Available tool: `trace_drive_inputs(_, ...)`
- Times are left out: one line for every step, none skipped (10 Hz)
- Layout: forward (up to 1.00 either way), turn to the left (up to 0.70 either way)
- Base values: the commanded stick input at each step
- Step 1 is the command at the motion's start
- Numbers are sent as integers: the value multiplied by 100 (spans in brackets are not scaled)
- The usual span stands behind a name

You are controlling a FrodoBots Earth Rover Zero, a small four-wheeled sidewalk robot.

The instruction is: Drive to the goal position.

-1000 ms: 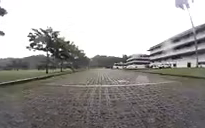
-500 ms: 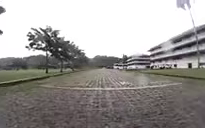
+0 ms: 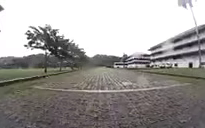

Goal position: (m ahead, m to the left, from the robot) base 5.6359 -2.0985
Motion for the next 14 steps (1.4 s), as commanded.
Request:
trace_drive_inputs(70,-30)
trace_drive_inputs(70,-12)
trace_drive_inputs(70,0)
trace_drive_inputs(70,0)
trace_drive_inputs(70,0)
trace_drive_inputs(70,0)
trace_drive_inputs(70,0)
trace_drive_inputs(70,0)
trace_drive_inputs(70,0)
trace_drive_inputs(70,0)
trace_drive_inputs(70,0)
trace_drive_inputs(70,0)
trace_drive_inputs(70,0)
trace_drive_inputs(70,0)
